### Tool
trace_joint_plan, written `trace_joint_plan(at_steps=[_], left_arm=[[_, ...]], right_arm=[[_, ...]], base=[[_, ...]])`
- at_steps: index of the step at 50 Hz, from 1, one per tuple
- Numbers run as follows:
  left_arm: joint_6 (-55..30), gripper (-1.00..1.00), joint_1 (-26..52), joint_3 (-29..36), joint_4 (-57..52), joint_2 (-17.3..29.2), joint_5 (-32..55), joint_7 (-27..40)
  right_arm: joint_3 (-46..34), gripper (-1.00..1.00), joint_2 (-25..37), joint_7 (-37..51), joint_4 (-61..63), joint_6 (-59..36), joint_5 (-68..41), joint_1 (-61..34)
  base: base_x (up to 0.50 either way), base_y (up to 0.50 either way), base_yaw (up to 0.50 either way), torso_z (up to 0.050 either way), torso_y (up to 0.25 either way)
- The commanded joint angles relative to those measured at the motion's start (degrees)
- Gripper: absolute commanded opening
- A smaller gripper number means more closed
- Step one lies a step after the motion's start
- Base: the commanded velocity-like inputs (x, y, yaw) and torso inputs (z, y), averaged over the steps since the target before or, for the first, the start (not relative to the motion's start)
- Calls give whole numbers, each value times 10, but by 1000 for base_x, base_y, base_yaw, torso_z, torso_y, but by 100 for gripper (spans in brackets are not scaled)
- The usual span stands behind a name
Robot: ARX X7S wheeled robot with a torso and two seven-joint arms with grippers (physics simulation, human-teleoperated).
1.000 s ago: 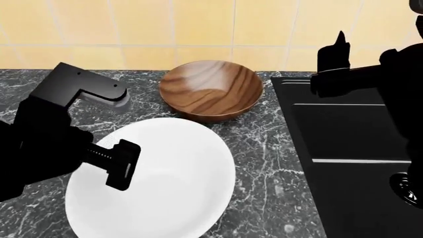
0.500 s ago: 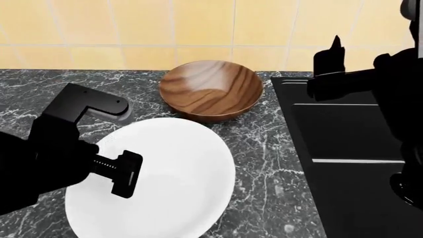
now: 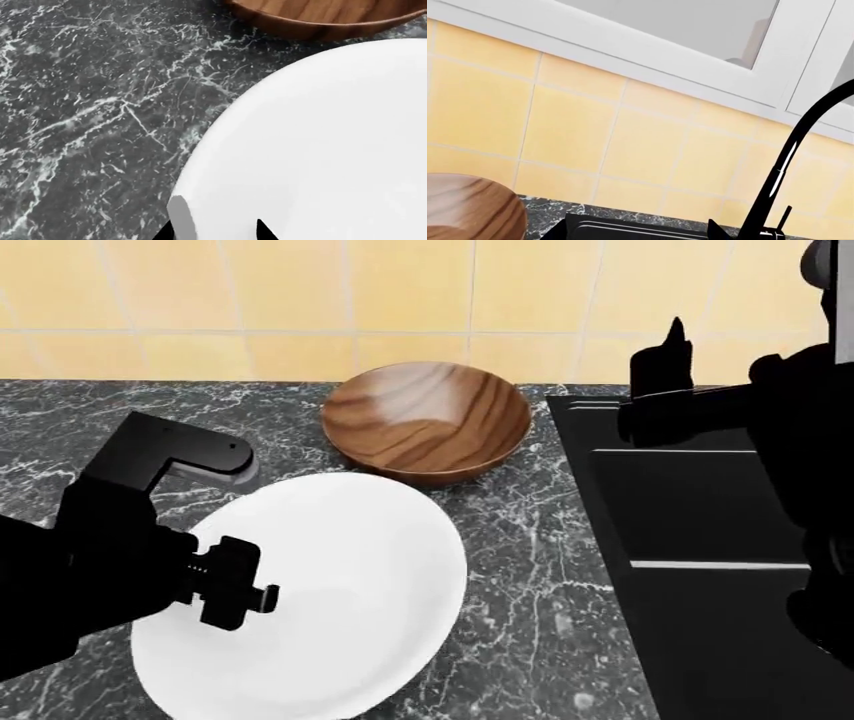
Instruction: Stack the bowls in the sink.
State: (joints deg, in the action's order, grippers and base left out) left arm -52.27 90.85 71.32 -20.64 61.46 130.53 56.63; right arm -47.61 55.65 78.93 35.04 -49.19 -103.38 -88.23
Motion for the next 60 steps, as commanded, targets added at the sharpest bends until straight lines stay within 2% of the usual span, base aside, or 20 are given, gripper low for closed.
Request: trace_joint_plan(at_steps=[1,12,25,41,60], left_arm=[[13,-100,-13,-4,-8,-1,-1,-12],[24,-100,-10,-17,-16,-3,0,-25],[42,-100,32,-61,-29,19,27,-32],[63,-100,96,-107,-66,49,97,8],[97,-100,164,-169,-55,88,119,33]], right_arm=[[-2,100,0,-2,0,3,5,4],[-3,100,3,-3,2,7,10,11],[-1,100,6,-4,0,12,10,12],[4,100,6,-4,-9,24,10,12],[14,100,-29,-17,-35,49,6,3]], base=[[0,0,0,0,0],[0,0,0,-1,0],[0,0,-1,0,0],[0,0,0,0,0],[0,0,0,0,0]])
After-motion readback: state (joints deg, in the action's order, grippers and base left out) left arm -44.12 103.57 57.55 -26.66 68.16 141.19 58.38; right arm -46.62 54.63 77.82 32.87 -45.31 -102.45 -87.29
